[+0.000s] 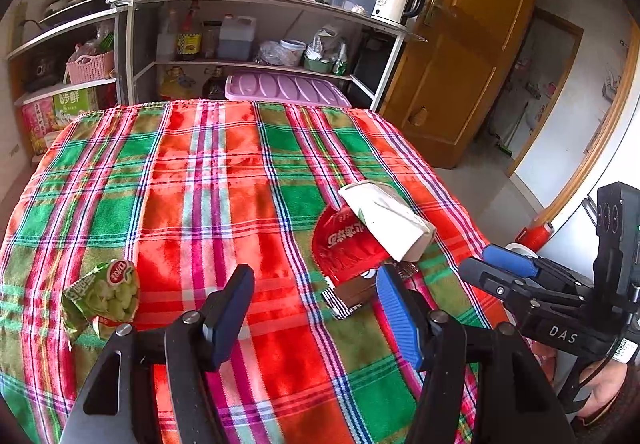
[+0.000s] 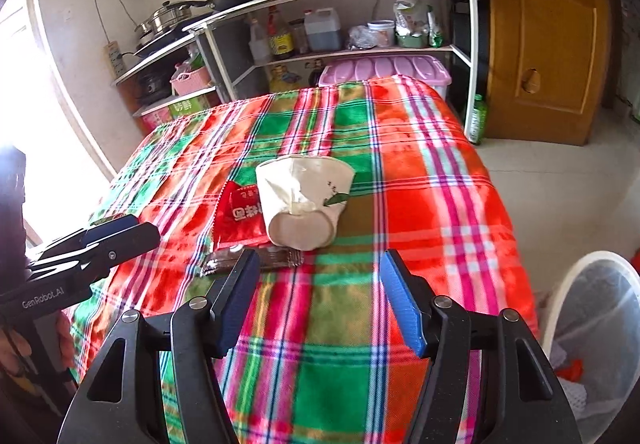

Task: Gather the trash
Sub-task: 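Move both tools back over the white paper cup and red packet, then grasp the white paper cup with the right tool while the left tool grasps the red packet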

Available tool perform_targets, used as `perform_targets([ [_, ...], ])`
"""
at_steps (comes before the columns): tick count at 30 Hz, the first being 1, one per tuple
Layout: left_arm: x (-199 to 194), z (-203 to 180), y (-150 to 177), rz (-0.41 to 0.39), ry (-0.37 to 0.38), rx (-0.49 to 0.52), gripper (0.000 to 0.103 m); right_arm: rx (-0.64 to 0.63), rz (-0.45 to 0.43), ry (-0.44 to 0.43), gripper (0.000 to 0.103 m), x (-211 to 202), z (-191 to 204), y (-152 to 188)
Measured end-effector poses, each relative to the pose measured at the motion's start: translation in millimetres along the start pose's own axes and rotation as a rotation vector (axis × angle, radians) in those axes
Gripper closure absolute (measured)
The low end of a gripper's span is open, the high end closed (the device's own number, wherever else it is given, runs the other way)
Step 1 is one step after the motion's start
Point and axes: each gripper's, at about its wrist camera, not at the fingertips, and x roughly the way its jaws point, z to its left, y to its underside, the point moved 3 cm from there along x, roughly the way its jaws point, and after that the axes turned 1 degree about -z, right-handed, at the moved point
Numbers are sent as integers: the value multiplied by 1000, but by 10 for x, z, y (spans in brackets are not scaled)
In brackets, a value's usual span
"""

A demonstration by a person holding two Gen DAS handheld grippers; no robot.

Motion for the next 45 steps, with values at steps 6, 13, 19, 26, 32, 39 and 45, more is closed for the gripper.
perform_targets([
  [6, 13, 112, -8, 3, -4, -12, 40, -36, 18, 6, 40, 226, 85, -67],
  [13, 16, 221, -22, 5, -16, -20, 40, -31, 26, -27, 40, 398, 115, -158],
  [19, 38, 271, -33, 8, -17, -25, 40, -48, 55, -18, 40, 568, 161, -210],
  [26, 110, 266, -45, 17, -8, -22, 40, -59, 87, 1, 40, 735, 153, -252],
  [32, 182, 273, -55, 27, -6, -24, 40, -11, 97, 5, 40, 769, 65, -252],
  [39, 262, 240, -63, 40, 11, -19, 40, 7, 85, 15, 46, 716, 10, -224],
  [45, 351, 154, -65, 58, 26, -1, 40, 14, 65, 23, 49, 646, -29, -206],
])
